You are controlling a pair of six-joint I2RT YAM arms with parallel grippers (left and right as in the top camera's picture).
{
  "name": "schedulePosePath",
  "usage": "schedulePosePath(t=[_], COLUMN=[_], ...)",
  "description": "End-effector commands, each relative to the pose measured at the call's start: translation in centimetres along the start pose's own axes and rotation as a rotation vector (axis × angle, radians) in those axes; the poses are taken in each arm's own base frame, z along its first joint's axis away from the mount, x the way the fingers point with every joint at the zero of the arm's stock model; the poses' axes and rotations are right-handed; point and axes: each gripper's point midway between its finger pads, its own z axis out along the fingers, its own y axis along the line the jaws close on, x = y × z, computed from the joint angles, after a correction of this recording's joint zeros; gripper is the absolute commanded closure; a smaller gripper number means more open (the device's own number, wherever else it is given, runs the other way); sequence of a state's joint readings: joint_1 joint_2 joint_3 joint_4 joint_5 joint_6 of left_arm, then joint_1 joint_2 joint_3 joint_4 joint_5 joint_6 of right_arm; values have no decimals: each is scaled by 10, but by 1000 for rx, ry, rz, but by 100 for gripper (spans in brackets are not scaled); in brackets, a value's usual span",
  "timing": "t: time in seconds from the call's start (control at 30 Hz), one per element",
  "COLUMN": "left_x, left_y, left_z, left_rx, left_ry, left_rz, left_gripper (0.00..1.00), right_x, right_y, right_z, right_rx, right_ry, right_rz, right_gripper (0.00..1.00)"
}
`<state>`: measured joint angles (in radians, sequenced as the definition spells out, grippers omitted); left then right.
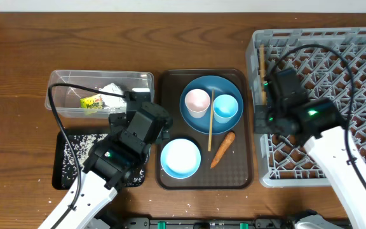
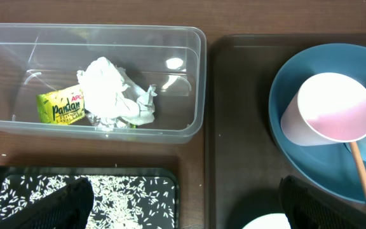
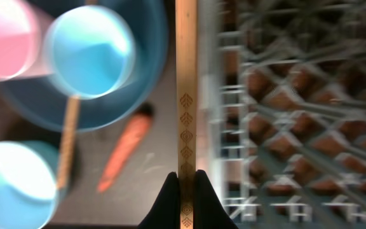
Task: Sort waste into correct bins and load items into the dishwasher rack
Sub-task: 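Carry the chopstick right and insert it upright into the grey rack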
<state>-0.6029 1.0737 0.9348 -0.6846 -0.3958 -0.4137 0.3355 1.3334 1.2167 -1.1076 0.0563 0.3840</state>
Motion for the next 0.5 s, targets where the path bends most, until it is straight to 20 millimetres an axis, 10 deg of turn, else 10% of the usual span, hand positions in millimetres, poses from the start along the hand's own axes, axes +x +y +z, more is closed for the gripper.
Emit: schedulePosePath(t=[0.0,0.47], left_x=[-7,-7], left_y=[1,1], left_z=[-3,-3], left_rx=[-9,-9], left_ry=[-16,-16], left_rz=[4,4], left_gripper=[5,5], right_x=[-11,-13], right_y=[-27,-50], right_z=[0,32], right_rx=[73,123], right_ry=[-16,88], right_rz=[-42,-103], right_gripper=[99,99])
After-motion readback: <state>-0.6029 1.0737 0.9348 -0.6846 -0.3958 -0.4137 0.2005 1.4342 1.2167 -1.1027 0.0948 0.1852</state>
